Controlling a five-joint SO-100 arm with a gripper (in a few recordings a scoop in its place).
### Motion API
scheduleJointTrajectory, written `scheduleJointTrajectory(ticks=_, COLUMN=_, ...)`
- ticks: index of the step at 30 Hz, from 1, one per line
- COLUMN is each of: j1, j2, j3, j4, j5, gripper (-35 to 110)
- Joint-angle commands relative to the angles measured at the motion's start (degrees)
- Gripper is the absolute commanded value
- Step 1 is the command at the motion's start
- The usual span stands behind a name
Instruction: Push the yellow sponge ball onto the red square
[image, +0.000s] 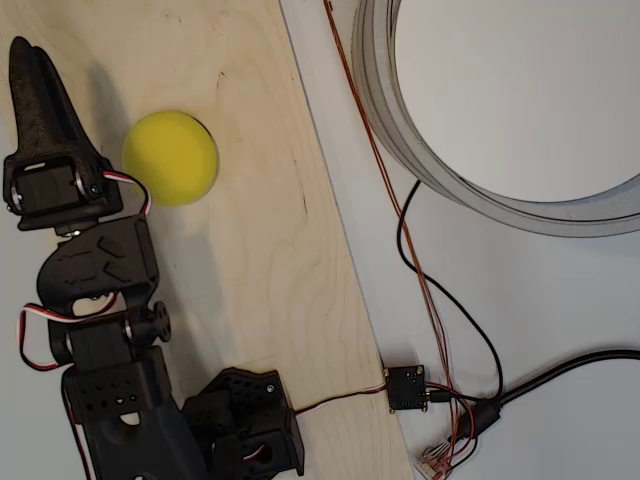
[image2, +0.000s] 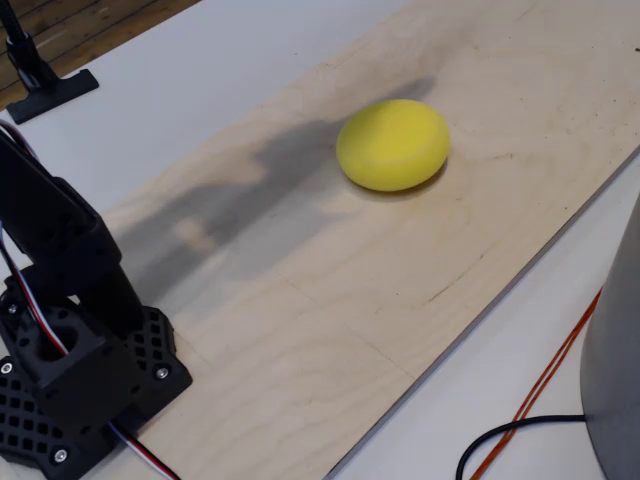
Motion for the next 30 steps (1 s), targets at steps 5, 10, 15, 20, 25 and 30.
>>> scheduleJointTrajectory(ticks=5, j1=1.67, j2=5.45, j3=5.89, j4=-4.31, j5=1.32, gripper=0)
scheduleJointTrajectory(ticks=10, j1=-1.14, j2=9.05, j3=14.94, j4=-12.04, j5=-5.19, gripper=42)
scheduleJointTrajectory(ticks=15, j1=-0.62, j2=9.32, j3=15.38, j4=-12.22, j5=-6.15, gripper=45)
scheduleJointTrajectory(ticks=20, j1=-0.09, j2=10.72, j3=15.21, j4=-13.27, j5=-4.39, gripper=11)
scheduleJointTrajectory(ticks=25, j1=1.76, j2=9.84, j3=15.38, j4=-12.57, j5=-2.29, gripper=-1)
scheduleJointTrajectory(ticks=30, j1=1.85, j2=9.93, j3=15.82, j4=-12.74, j5=-2.99, gripper=-1)
